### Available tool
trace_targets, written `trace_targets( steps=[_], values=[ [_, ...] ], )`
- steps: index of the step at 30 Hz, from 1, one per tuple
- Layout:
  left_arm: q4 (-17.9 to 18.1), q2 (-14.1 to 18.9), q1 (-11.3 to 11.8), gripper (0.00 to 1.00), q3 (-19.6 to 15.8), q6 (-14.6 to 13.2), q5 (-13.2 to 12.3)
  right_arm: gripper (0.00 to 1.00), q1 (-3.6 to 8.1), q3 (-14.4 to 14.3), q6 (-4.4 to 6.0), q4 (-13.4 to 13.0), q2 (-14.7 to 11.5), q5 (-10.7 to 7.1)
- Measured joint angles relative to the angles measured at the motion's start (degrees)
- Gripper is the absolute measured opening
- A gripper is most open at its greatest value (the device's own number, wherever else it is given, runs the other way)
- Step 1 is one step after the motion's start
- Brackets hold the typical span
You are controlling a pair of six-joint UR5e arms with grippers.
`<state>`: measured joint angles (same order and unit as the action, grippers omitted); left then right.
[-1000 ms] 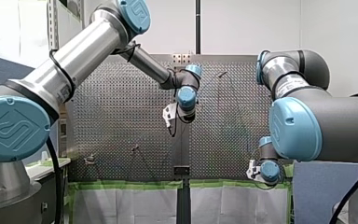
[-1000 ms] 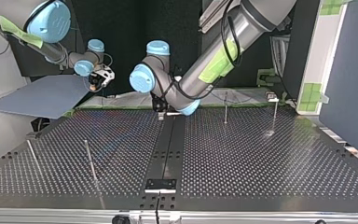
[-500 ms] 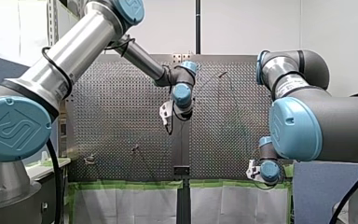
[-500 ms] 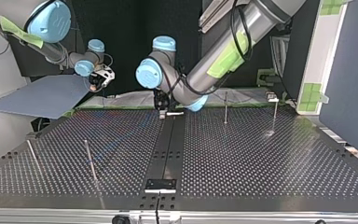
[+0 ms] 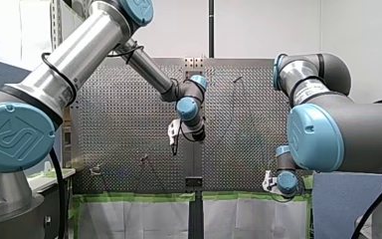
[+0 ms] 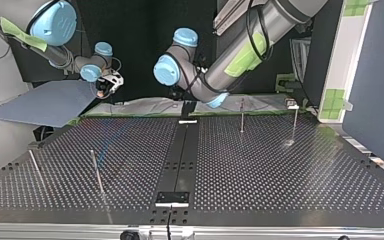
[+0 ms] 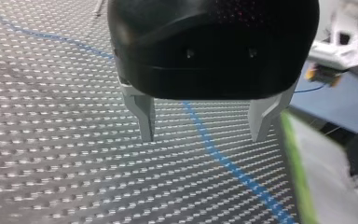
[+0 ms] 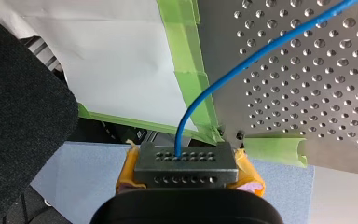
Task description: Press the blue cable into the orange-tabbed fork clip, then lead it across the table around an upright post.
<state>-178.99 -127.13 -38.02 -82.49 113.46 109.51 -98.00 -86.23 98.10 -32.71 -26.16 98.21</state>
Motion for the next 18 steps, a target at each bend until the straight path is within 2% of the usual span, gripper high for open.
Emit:
trace_targets(
  steps=[3, 6, 12, 18],
  values=[
    [-0.44, 0.0, 0.01, 0.98, -1.27, -0.78, -1.25, 0.0, 0.01, 0.01, 0.0, 0.0, 0.0, 0.02],
    [-0.61, 0.01, 0.08, 0.98, -2.61, -1.95, -1.01, 0.0, -0.01, 0.02, 0.0, -0.02, 0.0, 0.0],
    [0.28, 0.01, 0.48, 0.98, -5.37, -4.67, 1.37, 0.0, -0.02, 0.02, 0.0, -0.08, 0.0, 0.05],
    [2.86, -0.01, 0.99, 0.98, -8.49, -7.78, 4.46, 0.0, -0.04, 0.01, 0.0, -0.06, 0.0, 0.05]
  ],
)
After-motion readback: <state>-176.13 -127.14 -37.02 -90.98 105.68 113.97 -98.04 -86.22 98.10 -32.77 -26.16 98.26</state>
